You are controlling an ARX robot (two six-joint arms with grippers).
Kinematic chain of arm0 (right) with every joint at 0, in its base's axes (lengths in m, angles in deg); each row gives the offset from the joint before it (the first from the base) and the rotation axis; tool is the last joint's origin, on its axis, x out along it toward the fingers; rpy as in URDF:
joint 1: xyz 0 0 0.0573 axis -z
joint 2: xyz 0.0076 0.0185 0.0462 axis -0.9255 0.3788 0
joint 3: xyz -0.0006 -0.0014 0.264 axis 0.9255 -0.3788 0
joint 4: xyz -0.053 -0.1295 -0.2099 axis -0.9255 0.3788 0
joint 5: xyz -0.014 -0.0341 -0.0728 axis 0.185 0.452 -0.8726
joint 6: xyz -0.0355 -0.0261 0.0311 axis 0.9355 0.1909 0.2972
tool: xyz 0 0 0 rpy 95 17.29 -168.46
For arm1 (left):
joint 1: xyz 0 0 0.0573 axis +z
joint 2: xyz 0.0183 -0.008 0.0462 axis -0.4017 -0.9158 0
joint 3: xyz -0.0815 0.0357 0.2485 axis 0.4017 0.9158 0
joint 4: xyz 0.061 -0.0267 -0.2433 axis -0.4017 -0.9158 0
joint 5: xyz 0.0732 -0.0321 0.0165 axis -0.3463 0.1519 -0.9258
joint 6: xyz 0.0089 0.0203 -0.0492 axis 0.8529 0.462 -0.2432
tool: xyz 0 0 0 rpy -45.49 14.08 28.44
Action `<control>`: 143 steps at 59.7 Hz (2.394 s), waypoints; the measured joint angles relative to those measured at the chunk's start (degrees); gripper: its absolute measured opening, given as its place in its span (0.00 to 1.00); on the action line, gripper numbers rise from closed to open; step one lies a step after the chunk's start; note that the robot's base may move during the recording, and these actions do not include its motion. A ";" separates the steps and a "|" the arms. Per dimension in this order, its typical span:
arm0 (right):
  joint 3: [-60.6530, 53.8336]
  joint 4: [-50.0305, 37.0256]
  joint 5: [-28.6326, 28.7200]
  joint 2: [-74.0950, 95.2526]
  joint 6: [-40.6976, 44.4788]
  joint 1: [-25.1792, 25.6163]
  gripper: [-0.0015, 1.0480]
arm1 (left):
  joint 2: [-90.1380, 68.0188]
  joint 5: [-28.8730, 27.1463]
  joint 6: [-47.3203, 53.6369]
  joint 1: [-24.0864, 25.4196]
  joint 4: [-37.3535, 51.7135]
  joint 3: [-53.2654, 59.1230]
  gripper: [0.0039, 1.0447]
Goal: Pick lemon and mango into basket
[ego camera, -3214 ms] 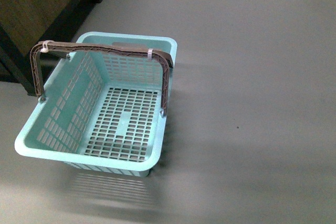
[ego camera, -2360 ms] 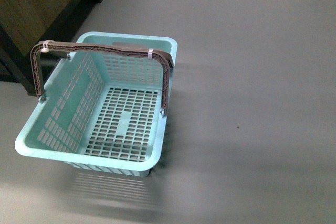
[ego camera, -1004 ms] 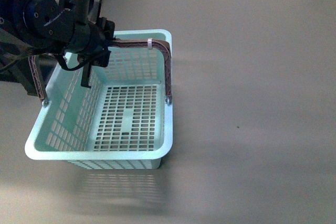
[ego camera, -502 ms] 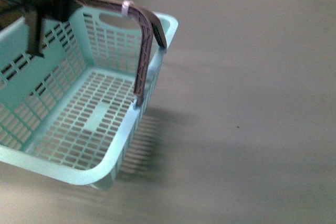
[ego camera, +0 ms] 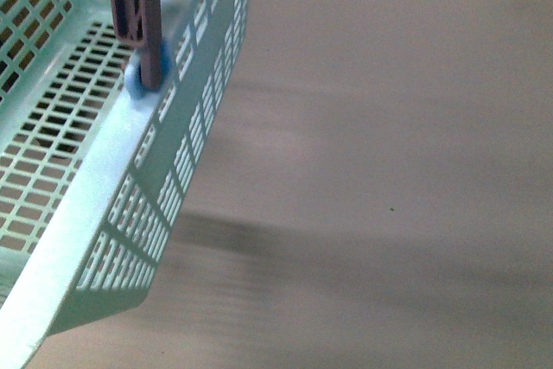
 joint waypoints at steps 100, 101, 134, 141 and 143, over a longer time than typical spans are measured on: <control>0.00 0.00 0.00 0.00 0.00 0.00 0.92 | 7.67 -2.25 -0.48 -1.20 -4.04 -0.17 0.04; 0.00 0.00 0.00 0.00 0.00 0.00 0.92 | 7.67 -2.23 -0.46 -1.20 -4.04 -0.17 0.04; 0.00 0.00 0.00 0.00 0.00 0.00 0.92 | 7.67 -2.23 -0.46 -1.20 -4.04 -0.17 0.04; 0.00 0.00 0.00 0.00 -0.02 0.00 0.92 | 7.67 -2.25 -0.48 -1.18 -4.04 -0.17 0.04; 0.00 0.00 0.00 0.00 0.00 0.00 0.92 | 7.67 -2.25 -0.48 -1.18 -4.04 -0.17 0.04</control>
